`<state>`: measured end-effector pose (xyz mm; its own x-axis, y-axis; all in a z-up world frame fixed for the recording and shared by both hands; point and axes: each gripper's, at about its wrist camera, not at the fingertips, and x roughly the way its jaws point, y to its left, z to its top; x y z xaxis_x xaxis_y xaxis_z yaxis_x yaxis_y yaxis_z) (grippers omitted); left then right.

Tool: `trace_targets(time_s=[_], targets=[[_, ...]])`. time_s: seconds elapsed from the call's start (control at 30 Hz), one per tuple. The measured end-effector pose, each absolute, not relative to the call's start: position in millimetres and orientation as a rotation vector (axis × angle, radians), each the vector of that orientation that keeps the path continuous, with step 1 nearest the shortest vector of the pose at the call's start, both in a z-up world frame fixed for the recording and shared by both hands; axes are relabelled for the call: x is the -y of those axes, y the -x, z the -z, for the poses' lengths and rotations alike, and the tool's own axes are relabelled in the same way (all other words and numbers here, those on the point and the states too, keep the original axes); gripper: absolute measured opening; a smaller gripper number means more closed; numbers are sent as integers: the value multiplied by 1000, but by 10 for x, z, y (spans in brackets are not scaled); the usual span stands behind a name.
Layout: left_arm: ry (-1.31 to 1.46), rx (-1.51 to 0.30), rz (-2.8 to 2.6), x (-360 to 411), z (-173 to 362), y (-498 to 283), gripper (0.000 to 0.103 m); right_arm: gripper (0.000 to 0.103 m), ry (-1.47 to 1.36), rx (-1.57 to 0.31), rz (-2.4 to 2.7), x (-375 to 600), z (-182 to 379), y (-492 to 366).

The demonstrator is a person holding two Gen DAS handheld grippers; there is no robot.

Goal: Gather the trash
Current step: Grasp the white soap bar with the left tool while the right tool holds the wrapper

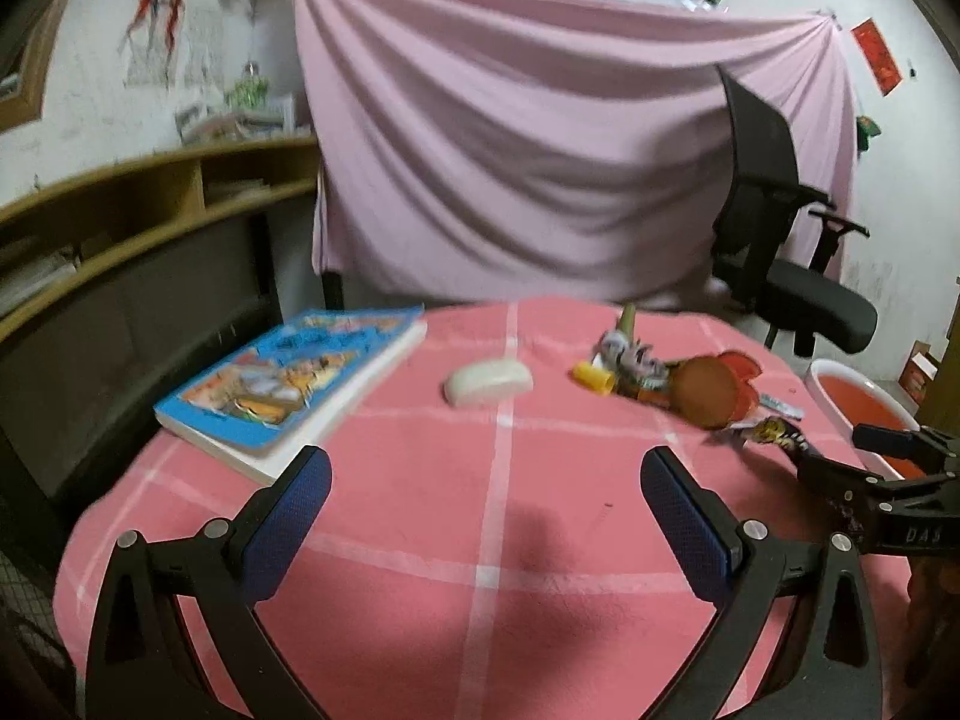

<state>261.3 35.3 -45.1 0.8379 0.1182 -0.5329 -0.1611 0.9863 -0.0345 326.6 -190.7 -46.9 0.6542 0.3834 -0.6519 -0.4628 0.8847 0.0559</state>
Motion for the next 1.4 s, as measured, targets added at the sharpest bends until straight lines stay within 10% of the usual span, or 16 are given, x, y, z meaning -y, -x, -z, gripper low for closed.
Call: trace_targets(time_s=[0.33,1.4], targets=[[97,-748,-105,-397,566,-3043,101,29,103,-809,-562,1833,571,-3393],[219,-859,-209,-838,715,-3923,89,12,-83,-652,-603,1805,358,-3576]])
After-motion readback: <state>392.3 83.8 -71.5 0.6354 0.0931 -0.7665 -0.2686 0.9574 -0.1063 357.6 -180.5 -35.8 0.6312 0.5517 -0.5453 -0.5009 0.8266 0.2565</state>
